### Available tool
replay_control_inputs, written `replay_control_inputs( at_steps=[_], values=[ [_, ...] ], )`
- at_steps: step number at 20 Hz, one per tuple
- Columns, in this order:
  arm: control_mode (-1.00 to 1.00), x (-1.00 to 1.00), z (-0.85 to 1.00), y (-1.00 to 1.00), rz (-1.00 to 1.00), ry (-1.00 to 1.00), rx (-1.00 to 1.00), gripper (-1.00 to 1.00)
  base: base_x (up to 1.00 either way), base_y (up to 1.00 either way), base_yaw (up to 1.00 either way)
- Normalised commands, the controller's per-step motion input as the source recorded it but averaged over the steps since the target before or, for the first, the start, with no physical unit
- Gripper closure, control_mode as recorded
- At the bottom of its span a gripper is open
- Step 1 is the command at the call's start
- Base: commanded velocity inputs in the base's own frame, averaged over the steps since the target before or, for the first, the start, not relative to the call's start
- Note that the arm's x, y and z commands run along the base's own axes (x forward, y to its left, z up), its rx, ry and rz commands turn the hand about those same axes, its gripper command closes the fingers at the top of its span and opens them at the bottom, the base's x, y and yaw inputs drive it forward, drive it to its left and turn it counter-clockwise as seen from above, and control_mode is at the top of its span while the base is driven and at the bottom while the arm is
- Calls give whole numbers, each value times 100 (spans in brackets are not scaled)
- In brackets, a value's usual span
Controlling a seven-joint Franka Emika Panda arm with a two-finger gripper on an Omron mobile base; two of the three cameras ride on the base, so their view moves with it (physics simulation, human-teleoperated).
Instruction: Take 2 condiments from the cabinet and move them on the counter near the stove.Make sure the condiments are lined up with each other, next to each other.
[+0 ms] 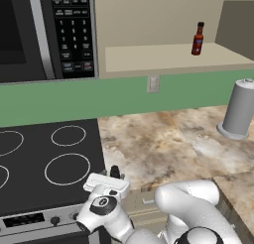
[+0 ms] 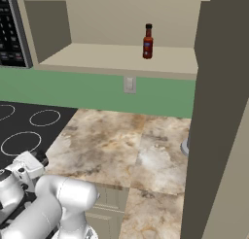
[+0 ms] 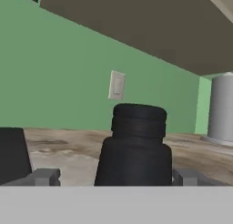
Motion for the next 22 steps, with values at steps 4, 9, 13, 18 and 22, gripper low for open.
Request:
replay_control_inputs(
  at_steps=[4,9,13,18,22],
  values=[
    [-100,-3,15,0,0,-19,0,-100,0,0,0],
    [-100,-36,51,0,0,-5,-2,-100,0,0,0],
    [-100,-50,58,0,-4,4,-2,-100,0,0,0],
    [-100,-34,91,-19,-8,18,0,-100,0,0,0],
    [-100,-21,100,-30,-11,21,0,-100,0,0,0]
  ],
)
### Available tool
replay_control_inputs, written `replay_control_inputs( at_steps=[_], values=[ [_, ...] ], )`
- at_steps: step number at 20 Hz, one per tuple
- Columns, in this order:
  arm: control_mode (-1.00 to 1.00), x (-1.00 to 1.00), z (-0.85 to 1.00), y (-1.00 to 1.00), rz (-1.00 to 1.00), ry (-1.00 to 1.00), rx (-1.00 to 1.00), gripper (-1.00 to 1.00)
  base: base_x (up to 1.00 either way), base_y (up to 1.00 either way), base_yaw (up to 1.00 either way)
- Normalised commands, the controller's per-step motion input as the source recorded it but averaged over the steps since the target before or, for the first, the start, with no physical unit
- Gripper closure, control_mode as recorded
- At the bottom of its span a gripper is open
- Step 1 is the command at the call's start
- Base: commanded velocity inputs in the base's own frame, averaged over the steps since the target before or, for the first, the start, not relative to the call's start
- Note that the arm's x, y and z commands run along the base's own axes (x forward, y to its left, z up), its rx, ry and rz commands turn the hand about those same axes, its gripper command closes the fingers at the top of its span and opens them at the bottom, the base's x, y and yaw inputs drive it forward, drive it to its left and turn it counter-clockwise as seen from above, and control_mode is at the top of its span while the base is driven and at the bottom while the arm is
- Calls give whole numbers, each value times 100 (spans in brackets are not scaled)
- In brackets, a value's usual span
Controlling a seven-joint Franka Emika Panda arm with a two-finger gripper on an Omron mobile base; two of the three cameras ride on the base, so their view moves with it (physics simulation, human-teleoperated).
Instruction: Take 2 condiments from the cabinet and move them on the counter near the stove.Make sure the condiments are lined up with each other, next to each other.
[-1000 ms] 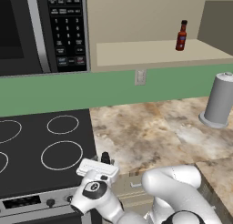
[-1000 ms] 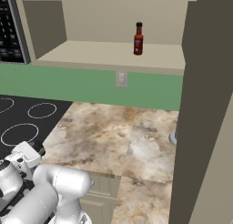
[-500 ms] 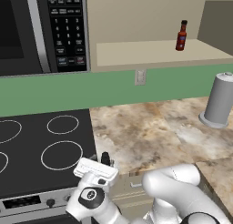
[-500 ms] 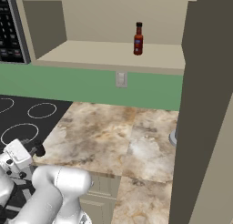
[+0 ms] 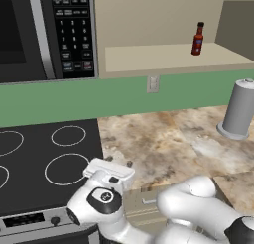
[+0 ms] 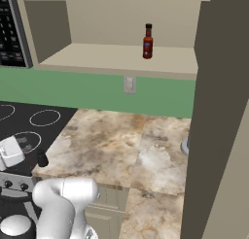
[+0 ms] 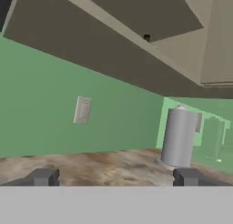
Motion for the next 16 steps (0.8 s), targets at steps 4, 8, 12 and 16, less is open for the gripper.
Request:
replay_control_inputs(
  at_steps=[4,8,12,16],
  values=[
    [-100,-12,99,-42,-7,19,0,-100,0,0,0],
    [-100,-15,77,-42,-1,13,0,-100,0,0,0],
    [-100,-20,64,-32,0,15,0,-100,0,0,0],
    [-100,-22,70,-29,0,23,0,-100,0,0,0]
  ],
)
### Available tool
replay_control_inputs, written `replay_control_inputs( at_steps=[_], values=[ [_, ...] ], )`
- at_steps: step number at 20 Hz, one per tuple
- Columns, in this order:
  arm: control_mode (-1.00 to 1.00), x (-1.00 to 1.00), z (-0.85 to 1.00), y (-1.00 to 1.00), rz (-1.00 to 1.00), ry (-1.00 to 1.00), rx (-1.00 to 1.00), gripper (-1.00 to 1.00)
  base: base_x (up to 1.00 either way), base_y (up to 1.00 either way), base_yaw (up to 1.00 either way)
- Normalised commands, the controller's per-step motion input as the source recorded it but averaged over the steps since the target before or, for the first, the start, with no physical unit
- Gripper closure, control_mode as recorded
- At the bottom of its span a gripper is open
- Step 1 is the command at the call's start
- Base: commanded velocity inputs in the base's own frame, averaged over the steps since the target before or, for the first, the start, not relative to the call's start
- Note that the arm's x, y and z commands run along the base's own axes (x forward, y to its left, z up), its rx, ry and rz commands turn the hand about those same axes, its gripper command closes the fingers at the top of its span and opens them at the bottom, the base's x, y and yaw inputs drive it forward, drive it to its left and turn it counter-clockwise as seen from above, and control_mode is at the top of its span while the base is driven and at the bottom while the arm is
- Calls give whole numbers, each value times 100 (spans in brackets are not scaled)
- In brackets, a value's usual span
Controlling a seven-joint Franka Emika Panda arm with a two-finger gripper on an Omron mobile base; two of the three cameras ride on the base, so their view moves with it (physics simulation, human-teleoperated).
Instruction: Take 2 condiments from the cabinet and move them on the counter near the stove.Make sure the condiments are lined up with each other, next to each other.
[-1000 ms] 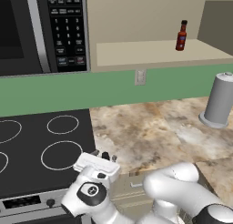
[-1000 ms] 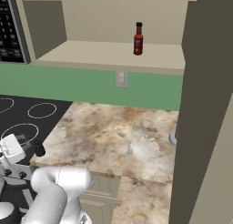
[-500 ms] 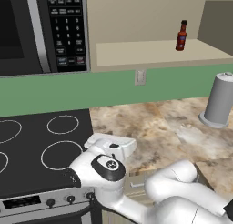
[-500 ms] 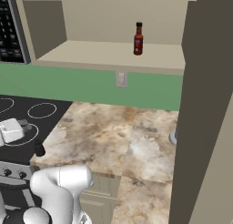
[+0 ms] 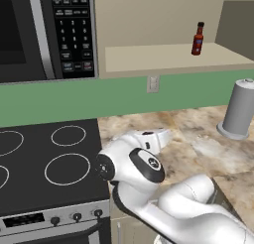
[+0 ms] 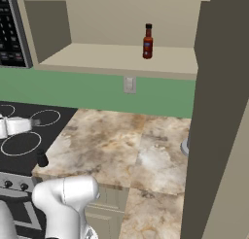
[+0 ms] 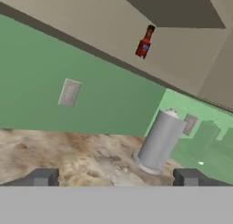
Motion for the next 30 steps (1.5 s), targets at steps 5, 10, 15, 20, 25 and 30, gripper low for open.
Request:
replay_control_inputs(
  at_steps=[5,10,15,20,25,30],
  values=[
    [-100,-11,89,-21,0,37,0,-100,0,0,0],
    [-100,-1,83,-20,0,44,0,-100,0,0,0],
    [-100,2,22,-35,0,25,10,-100,0,0,0],
    [-100,5,0,-55,0,8,27,-100,0,0,0],
    [-100,10,0,-38,0,-4,16,-100,0,0,0],
    [-100,15,0,-23,0,-23,0,-100,0,0,0]
  ],
)
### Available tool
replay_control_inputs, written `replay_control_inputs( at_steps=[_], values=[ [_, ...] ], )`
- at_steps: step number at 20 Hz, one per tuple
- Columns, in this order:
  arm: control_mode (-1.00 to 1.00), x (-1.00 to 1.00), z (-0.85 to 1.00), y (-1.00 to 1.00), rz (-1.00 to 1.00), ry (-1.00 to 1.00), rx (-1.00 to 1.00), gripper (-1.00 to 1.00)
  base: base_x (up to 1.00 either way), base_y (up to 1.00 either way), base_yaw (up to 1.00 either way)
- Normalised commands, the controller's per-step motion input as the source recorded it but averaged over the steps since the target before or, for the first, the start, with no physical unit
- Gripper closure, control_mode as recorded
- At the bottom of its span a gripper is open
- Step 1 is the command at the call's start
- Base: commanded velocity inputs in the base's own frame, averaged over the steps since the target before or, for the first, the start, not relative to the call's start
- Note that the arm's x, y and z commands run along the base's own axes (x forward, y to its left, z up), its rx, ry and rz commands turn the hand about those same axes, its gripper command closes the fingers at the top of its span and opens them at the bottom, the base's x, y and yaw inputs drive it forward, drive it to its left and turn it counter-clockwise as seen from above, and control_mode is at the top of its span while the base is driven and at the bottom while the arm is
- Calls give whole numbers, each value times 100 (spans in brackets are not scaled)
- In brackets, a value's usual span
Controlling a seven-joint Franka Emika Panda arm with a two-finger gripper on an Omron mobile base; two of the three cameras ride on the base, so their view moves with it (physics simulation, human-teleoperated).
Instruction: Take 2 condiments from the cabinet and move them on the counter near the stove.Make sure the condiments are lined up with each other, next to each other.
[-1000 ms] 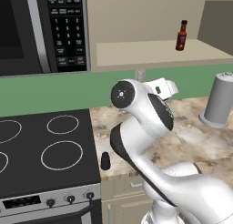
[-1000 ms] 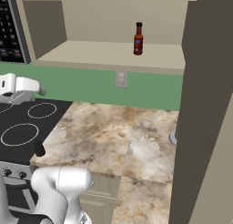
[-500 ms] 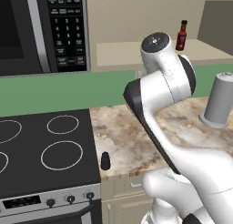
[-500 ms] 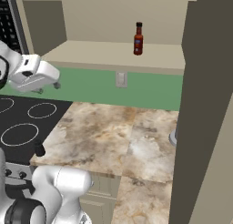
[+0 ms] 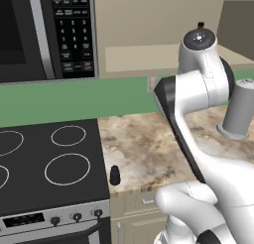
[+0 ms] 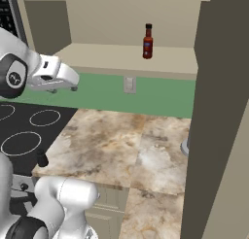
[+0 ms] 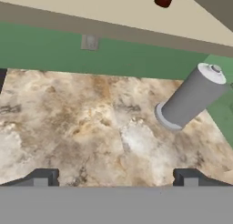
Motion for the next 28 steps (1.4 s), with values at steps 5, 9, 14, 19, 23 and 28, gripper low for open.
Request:
replay_control_inputs(
  at_steps=[5,9,14,19,23,28],
  values=[
    [-100,20,23,-56,1,-4,2,-100,0,0,0],
    [-100,7,33,-66,0,-1,2,-100,0,0,0],
    [-100,16,33,-56,0,0,8,-100,0,0,0],
    [-100,28,8,-40,0,0,7,-100,0,0,0],
    [-100,32,0,-24,0,0,14,-100,0,0,0],
    [-100,33,0,-12,0,-5,14,-100,0,0,0]
  ],
)
